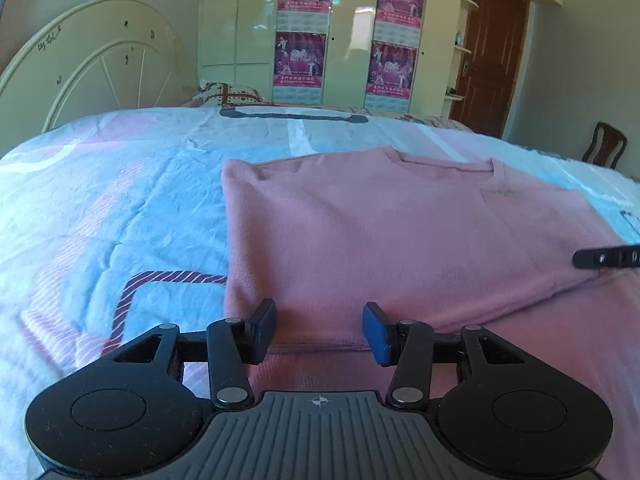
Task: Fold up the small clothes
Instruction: 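Open both tools and lift them away from the folded sweatshirt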
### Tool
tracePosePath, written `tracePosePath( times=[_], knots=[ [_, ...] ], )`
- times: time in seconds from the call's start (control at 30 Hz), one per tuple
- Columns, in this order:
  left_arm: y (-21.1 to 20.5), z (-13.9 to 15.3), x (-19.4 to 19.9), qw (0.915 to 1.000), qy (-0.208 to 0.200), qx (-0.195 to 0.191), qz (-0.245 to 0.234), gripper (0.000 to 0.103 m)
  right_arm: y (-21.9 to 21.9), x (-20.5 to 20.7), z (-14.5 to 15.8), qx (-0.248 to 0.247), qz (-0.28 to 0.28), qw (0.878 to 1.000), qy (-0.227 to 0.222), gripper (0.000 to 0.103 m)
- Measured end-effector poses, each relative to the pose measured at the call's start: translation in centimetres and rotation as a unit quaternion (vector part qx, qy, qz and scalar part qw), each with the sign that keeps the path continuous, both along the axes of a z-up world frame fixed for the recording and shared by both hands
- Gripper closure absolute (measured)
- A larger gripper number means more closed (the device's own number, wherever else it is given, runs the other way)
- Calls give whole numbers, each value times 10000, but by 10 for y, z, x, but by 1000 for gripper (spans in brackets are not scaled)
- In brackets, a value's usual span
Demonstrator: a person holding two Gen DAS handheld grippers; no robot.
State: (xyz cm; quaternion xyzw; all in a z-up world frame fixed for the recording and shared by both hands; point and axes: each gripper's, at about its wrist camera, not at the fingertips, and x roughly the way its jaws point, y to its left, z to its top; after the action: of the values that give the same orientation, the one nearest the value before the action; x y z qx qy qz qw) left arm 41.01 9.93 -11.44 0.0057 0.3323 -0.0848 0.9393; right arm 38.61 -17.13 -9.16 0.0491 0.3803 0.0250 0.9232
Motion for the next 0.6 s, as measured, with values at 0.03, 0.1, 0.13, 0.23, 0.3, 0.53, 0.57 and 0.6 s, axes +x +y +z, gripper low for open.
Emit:
tracePosePath(
  times=[0.03,0.1,0.13,0.23,0.3,0.53,0.57,0.6],
  knots=[
    [2,1,-2,10000,-8,13,2,55,-5,-1,1,18,-35,10000,27,98],
    [5,5,-1,9999,43,-110,65,55,-1,0,5,-60,48,10000,-7,92],
    [5,5,1,9999,85,-102,80,55,2,0,8,-39,71,9999,-73,86],
    [2,12,15,9999,52,-50,99,55,5,8,1,-230,-57,9997,69,84],
    [2,26,28,9996,-236,-177,43,55,-1,11,5,-72,-157,9998,-39,85],
    [-13,20,129,9993,63,-335,-151,55,-22,69,9,203,-382,9990,-80,85],
    [-13,9,144,9987,407,-278,-124,55,-23,76,5,57,-409,9991,25,84],
    [-10,5,148,9985,368,-382,-90,55,-25,82,0,-70,-508,9985,165,84]
  ],
)
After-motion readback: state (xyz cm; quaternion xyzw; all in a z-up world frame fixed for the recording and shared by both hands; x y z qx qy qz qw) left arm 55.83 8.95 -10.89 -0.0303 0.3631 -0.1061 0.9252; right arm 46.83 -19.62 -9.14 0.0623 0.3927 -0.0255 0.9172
